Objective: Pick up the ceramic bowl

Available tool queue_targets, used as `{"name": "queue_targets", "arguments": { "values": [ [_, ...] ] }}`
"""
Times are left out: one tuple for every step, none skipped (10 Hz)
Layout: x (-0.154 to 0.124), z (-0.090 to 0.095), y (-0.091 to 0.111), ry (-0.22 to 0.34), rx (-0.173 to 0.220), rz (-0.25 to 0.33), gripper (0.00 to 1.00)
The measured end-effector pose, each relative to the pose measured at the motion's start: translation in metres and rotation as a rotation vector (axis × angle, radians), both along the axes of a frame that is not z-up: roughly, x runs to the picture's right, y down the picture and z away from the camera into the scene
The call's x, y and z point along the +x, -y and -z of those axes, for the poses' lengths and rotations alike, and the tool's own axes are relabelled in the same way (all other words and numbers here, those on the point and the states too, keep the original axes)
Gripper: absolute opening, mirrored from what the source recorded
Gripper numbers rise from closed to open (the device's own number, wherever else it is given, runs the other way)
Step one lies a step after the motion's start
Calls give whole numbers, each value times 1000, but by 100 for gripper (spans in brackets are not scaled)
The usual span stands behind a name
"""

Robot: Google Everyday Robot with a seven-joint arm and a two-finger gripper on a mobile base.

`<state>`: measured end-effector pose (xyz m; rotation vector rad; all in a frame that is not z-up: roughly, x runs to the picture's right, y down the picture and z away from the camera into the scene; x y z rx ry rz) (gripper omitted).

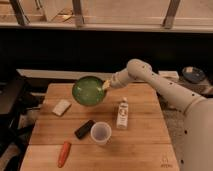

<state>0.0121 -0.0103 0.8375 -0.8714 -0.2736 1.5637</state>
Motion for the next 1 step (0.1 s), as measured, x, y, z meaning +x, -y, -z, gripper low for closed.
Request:
{"name": "queue_targets", "arguments": {
  "values": [
    [3,13,11,21,9,-35,0]
  ]
}}
